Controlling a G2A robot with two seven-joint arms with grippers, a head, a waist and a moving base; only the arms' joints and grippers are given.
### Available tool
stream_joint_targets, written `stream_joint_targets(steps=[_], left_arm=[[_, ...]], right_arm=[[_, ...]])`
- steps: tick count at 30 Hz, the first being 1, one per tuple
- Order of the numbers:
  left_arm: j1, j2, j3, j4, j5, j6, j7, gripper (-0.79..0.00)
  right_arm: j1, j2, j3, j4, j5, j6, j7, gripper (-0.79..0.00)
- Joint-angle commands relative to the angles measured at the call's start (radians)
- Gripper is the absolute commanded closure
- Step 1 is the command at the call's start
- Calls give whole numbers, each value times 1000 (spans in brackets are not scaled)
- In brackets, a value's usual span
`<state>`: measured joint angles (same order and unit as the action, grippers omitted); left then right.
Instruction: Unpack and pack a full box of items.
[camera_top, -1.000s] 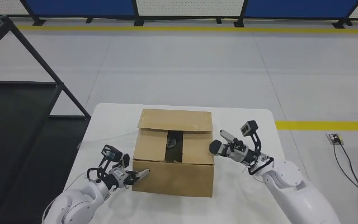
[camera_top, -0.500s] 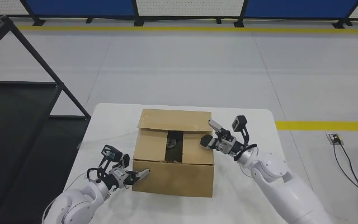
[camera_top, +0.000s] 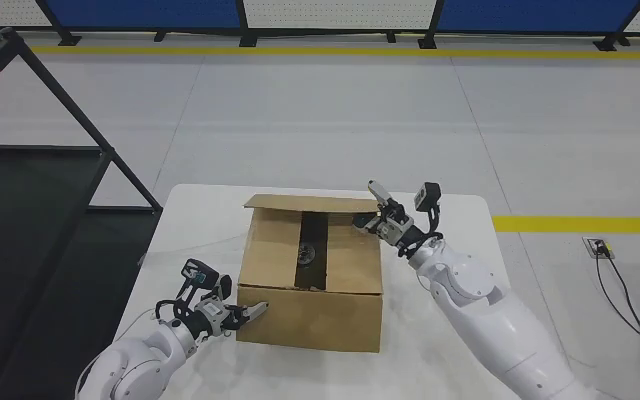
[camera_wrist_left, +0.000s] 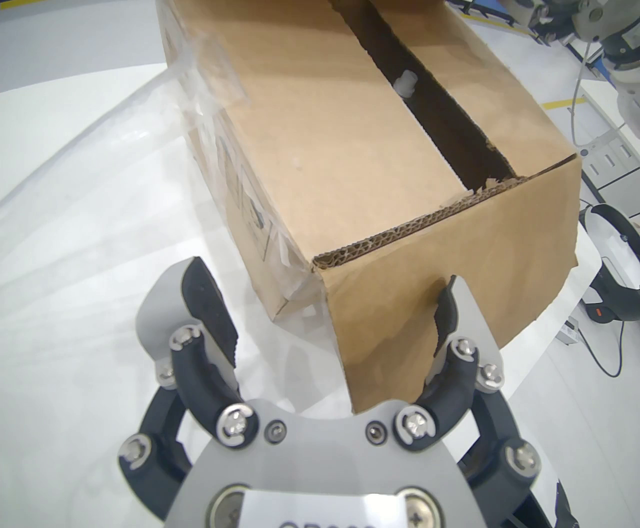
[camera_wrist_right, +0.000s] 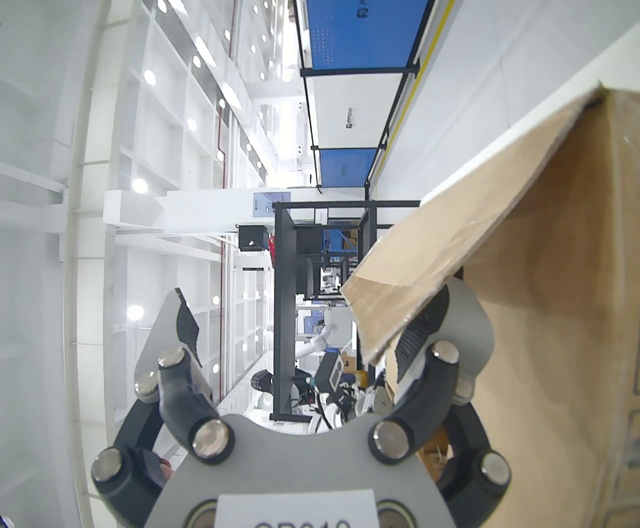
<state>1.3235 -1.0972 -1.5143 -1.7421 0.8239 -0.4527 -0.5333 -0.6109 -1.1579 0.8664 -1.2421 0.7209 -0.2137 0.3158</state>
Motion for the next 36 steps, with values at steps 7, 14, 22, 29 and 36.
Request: stream_joint_targets(steps=[7, 14, 22, 29, 36], left_arm=[[0, 0, 0, 0, 0, 0, 0, -785], [0, 0, 0, 0, 0, 0, 0, -785], [0, 0, 0, 0, 0, 0, 0, -785], [0, 0, 0, 0, 0, 0, 0, -785], [0, 0, 0, 0, 0, 0, 0, -785]], right_arm=[[113, -58, -56, 73, -18, 61, -81, -785], [121, -60, -59, 79, -25, 68, -80, -785], [112, -61, -53, 71, -19, 66, -81, -785], [181, -107, -67, 149, -18, 82, -199, -785], [294, -177, -129, 309, -35, 118, -258, -785]])
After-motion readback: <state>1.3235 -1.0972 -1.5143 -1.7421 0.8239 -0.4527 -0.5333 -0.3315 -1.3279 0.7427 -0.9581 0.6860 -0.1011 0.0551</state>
